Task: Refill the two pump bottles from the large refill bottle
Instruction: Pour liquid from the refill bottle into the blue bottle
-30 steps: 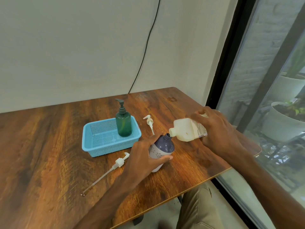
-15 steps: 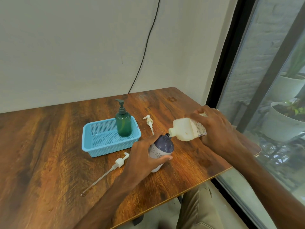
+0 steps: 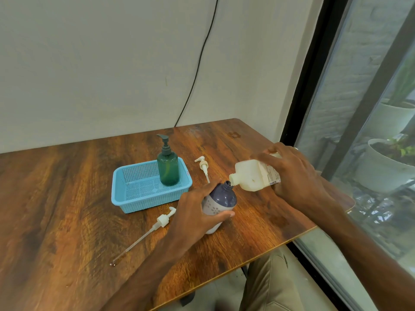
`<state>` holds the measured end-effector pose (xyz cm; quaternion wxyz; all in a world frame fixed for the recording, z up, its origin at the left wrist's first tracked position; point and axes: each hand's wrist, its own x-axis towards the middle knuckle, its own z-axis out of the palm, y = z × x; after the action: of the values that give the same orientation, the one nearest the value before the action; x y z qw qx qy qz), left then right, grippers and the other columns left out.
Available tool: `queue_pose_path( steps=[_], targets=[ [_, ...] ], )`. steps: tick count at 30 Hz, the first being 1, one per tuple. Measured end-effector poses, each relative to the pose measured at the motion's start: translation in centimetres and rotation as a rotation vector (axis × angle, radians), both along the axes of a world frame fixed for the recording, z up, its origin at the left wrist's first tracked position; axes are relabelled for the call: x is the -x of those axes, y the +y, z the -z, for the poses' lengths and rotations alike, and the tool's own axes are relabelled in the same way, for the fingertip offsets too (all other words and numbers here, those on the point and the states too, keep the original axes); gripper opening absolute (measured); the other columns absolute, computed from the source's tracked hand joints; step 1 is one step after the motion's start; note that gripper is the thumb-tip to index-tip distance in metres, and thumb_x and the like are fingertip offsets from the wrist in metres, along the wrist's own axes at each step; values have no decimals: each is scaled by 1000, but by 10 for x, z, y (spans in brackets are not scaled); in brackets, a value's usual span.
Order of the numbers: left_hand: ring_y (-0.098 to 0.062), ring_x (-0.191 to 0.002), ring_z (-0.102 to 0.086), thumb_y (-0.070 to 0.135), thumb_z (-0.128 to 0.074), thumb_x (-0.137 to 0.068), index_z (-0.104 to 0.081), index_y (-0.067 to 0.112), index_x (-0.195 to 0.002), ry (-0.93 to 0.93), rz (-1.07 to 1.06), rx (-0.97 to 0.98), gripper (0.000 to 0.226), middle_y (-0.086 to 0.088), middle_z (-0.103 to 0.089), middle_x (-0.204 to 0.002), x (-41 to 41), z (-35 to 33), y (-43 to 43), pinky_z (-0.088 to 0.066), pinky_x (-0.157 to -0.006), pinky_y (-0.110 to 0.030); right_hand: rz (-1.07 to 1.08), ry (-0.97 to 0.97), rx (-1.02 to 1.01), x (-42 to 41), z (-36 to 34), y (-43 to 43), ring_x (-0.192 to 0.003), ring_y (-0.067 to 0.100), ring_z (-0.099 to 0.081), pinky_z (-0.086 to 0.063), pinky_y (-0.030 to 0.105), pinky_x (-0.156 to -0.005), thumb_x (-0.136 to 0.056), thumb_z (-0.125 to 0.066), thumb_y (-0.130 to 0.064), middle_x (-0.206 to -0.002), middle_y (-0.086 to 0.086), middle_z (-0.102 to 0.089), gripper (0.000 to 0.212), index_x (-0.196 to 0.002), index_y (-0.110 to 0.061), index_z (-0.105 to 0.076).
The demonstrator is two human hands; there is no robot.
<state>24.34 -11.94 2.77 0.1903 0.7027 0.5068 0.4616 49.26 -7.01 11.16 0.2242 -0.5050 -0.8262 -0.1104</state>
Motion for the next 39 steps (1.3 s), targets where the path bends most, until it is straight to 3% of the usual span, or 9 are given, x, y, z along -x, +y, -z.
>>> queue_pose_path(
  steps=[8, 14, 18, 30, 35, 39],
  targets=[
    [-2, -123, -63, 67, -83, -69, -58, 24, -147, -9, 20, 14, 93, 12, -68, -137, 1, 2, 2, -58, -98, -27, 7, 0, -1, 0, -1, 0, -128, 28, -46, -47, 45, -94, -69, -85, -15, -131, 2, -53, 75, -135, -37, -56],
    [8, -119, -61, 55, -90, -70, -60, 24, -143, -22, 21, -7, 85, 13, -69, -133, 0, 1, 1, -53, -96, -13, 0, -12, 4, 1, -4, -1, -127, 29, -45, -47, 46, -93, -69, -84, -17, -131, 4, -53, 75, -136, -37, -54],
    [4, -121, -61, 64, -85, -69, -58, 24, -146, -13, 15, -8, 90, 14, -68, -136, 1, 2, 2, -56, -98, -20, 13, -15, 12, 2, -4, -1, -130, 28, -43, -46, 45, -97, -71, -84, -18, -134, 3, -52, 76, -137, -39, -52],
    [14, -118, -57, 64, -84, -68, -58, 27, -145, -5, 18, -7, 89, 16, -67, -135, 1, 2, 1, -52, -95, -10, 14, -35, 3, 3, -4, 0, -128, 30, -46, -47, 47, -95, -68, -87, -18, -132, 4, -54, 78, -136, -37, -54],
    [2, -121, -63, 61, -86, -70, -59, 24, -146, -5, 12, -8, 89, 12, -68, -136, 1, 2, 1, -56, -97, -20, 3, -48, -11, 3, -5, 1, -126, 29, -47, -48, 46, -92, -67, -87, -17, -130, 3, -54, 79, -135, -38, -53],
    [2, -121, -62, 57, -89, -70, -59, 23, -145, -9, 12, -14, 88, 14, -68, -135, 1, 2, 2, -57, -98, -22, 1, -48, -19, 3, -5, 1, -127, 28, -46, -48, 45, -92, -68, -87, -18, -131, 2, -53, 77, -134, -38, -54]
  ],
)
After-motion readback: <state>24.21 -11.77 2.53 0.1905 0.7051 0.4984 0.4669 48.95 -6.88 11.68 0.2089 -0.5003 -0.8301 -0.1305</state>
